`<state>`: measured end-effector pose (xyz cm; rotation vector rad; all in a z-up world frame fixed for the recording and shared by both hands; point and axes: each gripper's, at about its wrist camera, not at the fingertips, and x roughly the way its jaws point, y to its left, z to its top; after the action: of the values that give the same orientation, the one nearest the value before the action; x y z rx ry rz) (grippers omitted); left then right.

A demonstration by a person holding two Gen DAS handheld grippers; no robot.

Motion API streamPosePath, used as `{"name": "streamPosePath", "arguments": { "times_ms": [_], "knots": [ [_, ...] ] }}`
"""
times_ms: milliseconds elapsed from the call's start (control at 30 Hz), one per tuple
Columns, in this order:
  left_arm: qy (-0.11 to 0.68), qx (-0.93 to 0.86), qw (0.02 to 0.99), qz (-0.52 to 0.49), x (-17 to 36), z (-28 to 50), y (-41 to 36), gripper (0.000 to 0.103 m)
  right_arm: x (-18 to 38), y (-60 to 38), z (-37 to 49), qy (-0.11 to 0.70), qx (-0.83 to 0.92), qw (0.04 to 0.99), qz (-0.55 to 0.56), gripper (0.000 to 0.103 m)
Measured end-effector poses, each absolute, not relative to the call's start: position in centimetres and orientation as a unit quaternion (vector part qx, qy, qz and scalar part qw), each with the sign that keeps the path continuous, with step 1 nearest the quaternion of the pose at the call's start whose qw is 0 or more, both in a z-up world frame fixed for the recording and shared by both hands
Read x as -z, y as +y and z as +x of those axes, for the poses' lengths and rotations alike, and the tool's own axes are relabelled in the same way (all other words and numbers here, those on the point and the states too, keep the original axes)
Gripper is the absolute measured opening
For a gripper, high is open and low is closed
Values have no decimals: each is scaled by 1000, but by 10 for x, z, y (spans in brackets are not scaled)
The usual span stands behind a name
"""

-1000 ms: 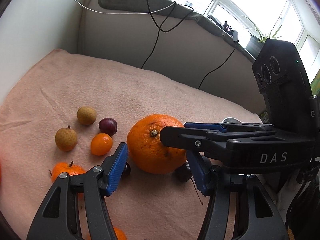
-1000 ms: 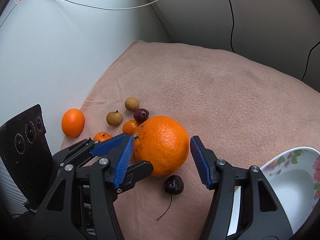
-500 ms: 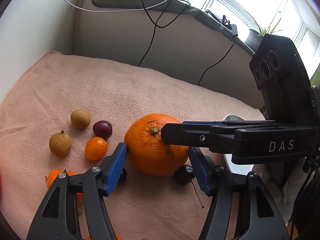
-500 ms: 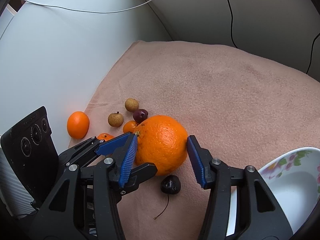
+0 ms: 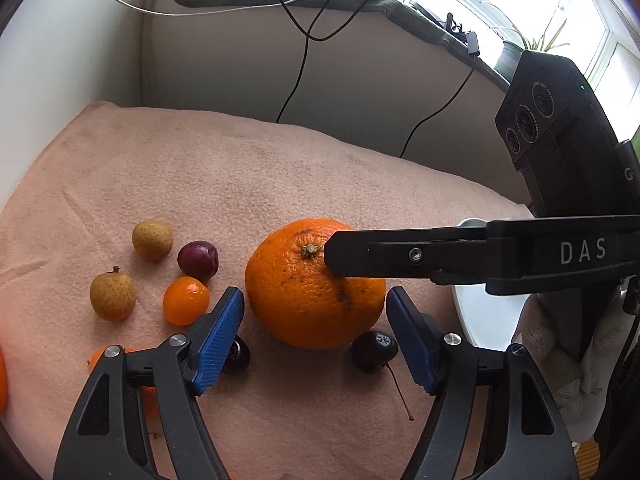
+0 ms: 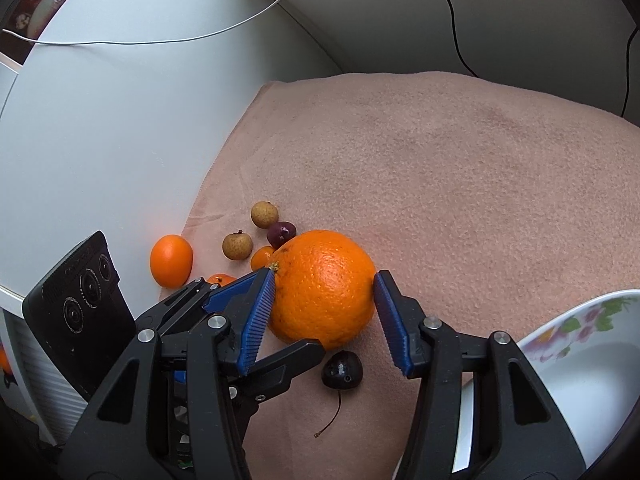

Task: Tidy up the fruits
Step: 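Close the right gripper on the large orange and lift it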

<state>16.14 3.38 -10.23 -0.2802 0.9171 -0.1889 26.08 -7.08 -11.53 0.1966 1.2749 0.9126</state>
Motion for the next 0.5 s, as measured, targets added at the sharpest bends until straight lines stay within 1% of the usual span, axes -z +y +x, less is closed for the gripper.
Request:
{"name": "streamPosePath", "arguments": {
  "times_ms": [333, 500],
  "knots": [
    [433, 83, 888, -131, 102, 157, 30, 71, 112, -68, 256, 568, -407, 711, 83, 54],
    [421, 80, 895, -125, 93, 152, 28, 71, 107, -75, 249, 561, -410, 713, 93, 54]
  ]
}}
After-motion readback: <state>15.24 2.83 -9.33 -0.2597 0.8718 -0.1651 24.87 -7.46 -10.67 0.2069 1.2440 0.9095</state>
